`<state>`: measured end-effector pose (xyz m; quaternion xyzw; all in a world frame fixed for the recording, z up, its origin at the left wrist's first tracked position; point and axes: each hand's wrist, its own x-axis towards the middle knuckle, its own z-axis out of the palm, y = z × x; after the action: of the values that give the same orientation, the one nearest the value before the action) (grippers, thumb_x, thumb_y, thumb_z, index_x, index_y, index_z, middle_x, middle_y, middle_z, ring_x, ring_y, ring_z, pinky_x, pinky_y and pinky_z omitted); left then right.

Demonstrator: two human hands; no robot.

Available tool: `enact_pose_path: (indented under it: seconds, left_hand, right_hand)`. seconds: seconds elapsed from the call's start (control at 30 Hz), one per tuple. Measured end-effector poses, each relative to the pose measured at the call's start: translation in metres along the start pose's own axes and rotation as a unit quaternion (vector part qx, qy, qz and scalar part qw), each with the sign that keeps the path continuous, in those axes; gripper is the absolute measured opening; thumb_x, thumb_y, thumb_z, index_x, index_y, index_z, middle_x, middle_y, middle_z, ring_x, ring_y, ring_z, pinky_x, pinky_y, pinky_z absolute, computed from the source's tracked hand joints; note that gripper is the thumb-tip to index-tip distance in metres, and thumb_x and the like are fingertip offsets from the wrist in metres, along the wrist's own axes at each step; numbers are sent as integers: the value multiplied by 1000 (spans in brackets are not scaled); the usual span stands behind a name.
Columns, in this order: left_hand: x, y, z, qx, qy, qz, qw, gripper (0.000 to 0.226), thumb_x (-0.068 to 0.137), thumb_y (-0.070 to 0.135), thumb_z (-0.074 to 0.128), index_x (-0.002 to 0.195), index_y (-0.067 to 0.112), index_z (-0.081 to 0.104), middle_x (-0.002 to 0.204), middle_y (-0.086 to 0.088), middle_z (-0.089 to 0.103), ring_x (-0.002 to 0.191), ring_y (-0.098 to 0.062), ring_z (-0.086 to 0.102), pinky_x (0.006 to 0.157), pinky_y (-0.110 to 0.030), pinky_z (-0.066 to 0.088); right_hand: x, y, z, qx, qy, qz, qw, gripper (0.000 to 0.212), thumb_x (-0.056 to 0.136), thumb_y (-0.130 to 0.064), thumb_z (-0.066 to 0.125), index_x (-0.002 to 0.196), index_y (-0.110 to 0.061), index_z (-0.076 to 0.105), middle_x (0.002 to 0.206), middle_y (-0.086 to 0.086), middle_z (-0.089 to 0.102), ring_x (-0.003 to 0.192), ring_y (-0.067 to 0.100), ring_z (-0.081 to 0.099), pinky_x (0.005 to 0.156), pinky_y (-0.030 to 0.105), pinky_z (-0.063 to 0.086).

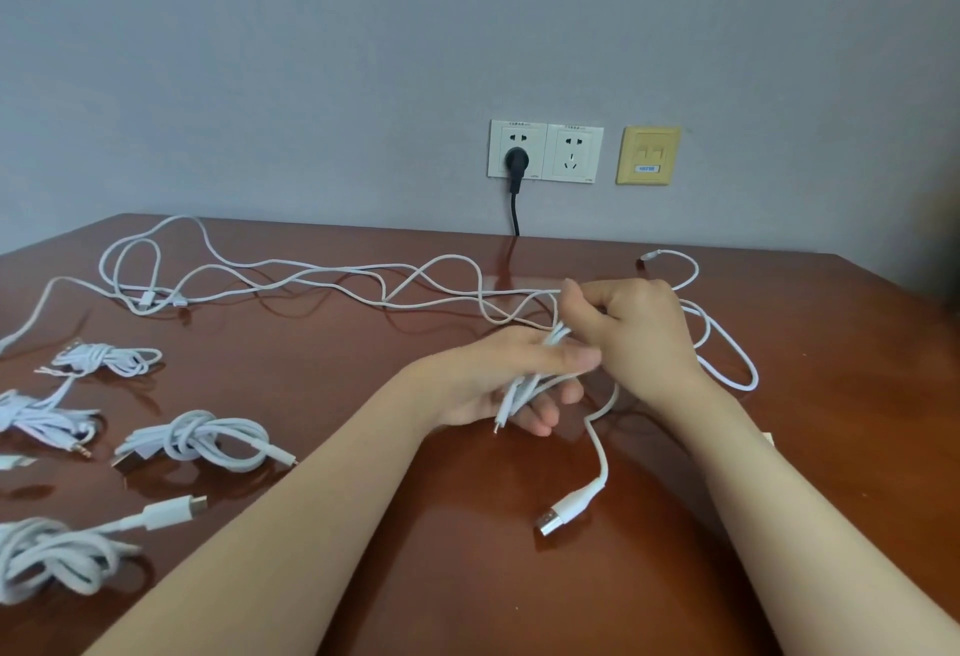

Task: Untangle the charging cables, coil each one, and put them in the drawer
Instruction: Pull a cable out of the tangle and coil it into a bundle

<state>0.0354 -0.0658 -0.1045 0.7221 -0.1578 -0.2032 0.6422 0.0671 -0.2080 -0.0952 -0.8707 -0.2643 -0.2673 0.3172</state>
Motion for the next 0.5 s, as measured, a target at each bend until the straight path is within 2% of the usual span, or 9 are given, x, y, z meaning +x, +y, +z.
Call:
enact_pose_path:
  seconds: [0.1,0.2,0.3,0.4,0.5]
  left_hand:
    - [-6,1,-12,-127,-71,-47,988,47,84,52,47,104,10,59,70,0,63,51,-8,59,45,-19,51]
    - [-11,3,-15,-138,-139,-76,978,50,87,47,32,111,9,55,69,1,57,48,-5,50,41,-15,45]
    - [-9,4,-13,-121,-176,-96,972,61,87,56,30,116,7,52,68,2,48,50,-5,44,43,-15,38]
    - [-6,5,-10,-73,-155,-111,979,55,87,53,32,112,8,54,68,3,46,50,-6,42,47,-16,36]
    - [-2,7,1,65,-51,-97,992,35,100,37,31,96,12,55,68,-1,41,44,-6,42,44,-17,36]
  right_hand:
    - [0,-1,-1,25,4,-1,1000,48,91,-29,48,43,-28,45,41,-2,36,47,17,30,49,31,22]
    - [0,-2,-3,14,1,4,1000,52,91,-28,49,41,-20,38,40,2,32,48,19,27,50,32,22]
    - [0,-4,-5,-18,1,12,1000,58,90,-28,51,39,-16,27,37,4,26,44,21,24,46,32,20]
    - [-2,-7,-7,-76,-12,31,997,57,90,-31,49,40,-14,27,38,4,27,43,19,27,46,31,18]
    - [-3,-6,-6,-115,-23,53,992,54,89,-32,47,42,-13,30,43,4,31,48,21,31,46,30,17]
